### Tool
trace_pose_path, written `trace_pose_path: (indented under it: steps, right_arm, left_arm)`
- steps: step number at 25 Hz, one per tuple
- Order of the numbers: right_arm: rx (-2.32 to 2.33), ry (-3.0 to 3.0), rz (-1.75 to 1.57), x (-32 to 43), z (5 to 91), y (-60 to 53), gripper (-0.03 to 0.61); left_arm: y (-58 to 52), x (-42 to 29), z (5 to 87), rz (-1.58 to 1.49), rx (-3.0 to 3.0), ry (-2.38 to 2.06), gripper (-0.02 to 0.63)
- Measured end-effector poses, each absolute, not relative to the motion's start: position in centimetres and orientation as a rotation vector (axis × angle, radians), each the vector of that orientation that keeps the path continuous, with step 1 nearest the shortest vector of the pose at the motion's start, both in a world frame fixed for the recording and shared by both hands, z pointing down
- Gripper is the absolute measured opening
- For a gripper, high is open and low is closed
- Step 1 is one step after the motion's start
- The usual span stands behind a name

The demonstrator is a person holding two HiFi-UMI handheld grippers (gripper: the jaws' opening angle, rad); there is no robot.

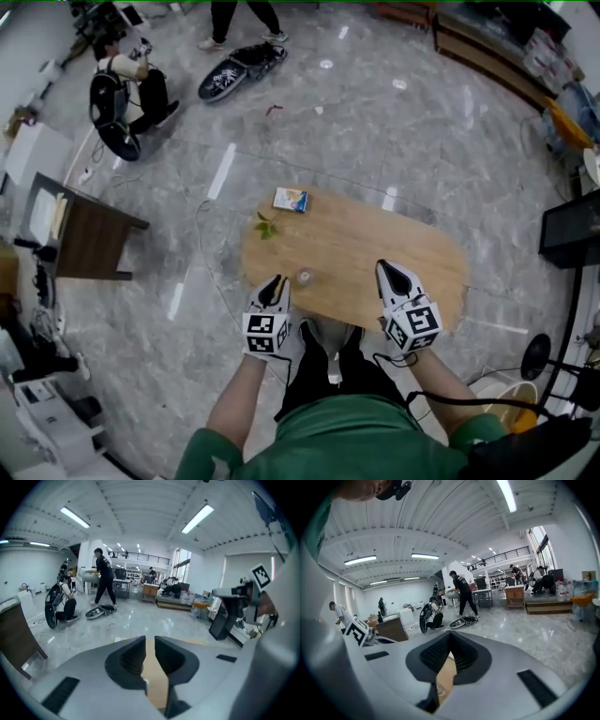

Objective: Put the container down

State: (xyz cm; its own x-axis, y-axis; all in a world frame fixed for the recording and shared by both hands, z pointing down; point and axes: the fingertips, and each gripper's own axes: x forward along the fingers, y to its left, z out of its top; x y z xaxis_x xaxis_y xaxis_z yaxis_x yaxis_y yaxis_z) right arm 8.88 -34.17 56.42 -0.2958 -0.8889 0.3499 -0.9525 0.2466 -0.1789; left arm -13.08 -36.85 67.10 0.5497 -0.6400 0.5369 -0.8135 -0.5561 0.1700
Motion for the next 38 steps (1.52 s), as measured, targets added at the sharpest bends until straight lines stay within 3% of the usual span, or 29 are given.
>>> trace_pose_path:
  steps: [6, 13, 38]
  right_arm:
    - [1.795, -2.358, 0.498, 9.5, 49.8, -32.4, 0.023]
    - [1.852, -2.451, 0.424, 10.3, 43.4, -30.1, 0.023]
    - [1.829, -2.623, 0.149, 9.6, 33.4, -33.1, 0.023]
  left_arm:
    - [-36.4, -12.4, 53.9, 0.408, 2.464, -1.277, 0.040]
    - [-33.5, -11.2, 45.2, 0.250, 2.522, -1.322, 0.040]
    - [-36.2, -14.5, 33.6, 0.058, 2.605, -1.577, 0.040]
